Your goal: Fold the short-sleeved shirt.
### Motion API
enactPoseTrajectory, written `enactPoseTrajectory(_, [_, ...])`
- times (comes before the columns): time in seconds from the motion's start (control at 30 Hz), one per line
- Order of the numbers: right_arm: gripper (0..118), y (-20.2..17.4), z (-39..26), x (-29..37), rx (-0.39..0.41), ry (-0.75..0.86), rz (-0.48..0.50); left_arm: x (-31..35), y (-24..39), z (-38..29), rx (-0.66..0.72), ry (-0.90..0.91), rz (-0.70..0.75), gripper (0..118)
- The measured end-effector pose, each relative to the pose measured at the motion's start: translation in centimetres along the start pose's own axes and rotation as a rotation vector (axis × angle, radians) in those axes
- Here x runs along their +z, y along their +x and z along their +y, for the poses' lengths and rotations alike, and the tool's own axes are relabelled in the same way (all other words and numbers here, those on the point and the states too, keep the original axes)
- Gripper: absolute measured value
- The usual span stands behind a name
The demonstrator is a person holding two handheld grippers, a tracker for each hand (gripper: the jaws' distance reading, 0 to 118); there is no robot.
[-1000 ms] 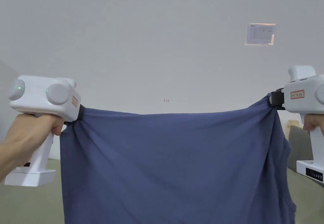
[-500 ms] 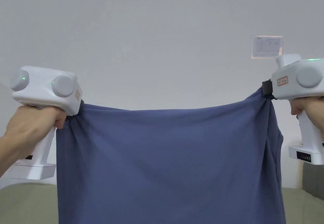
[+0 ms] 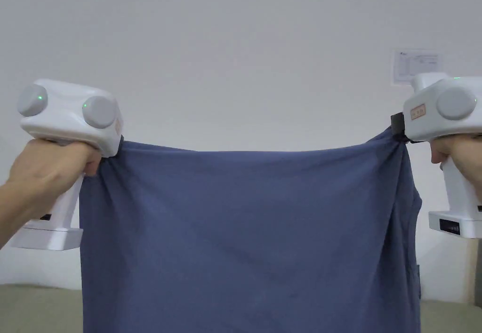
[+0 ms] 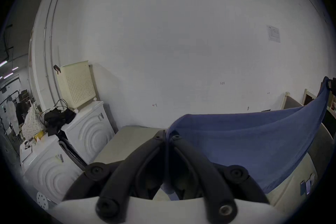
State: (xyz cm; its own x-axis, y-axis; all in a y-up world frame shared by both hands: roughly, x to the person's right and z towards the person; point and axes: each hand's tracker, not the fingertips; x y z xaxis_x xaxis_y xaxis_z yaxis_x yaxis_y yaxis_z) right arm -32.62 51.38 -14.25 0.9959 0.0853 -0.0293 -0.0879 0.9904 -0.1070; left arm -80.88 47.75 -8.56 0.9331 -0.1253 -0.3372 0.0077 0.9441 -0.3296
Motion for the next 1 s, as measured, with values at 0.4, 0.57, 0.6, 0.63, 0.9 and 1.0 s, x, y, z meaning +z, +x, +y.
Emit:
enactPoseTrajectory(0.4, [2, -2.3, -9.0, -6.9, 0.05, -0.116, -0.004, -10.2, 2.8, -8.7, -0.038, -0.134, 0.004, 0])
enactPoseTrajectory(0.57, [2, -2.3, -17.0, -7.0, 0.062, -0.239, 0.005, -12.0, 4.2, -15.6, -0.095, -0.224, -0.038, 0])
enactPoseTrajectory(0.6, [2, -2.2, -18.7, -6.5, 0.049, -0.243, 0.011, -11.8, 4.4, -17.4, -0.105, -0.232, -0.053, 0])
enactPoseTrajectory(0.63, [2, -2.1, -20.5, -5.6, 0.058, -0.265, 0.025, -11.4, 4.5, -19.2, -0.119, -0.229, -0.059, 0])
enactPoseTrajectory(0.9, [2, 0.2, -32.3, 6.3, 0.063, -0.371, 0.111, -2.4, 2.6, -32.2, -0.154, -0.35, -0.126, 0])
enactPoseTrajectory(1.0, [2, 0.9, -36.2, 11.6, 0.007, -0.456, 0.158, 2.5, 0.8, -37.2, -0.114, -0.424, -0.167, 0])
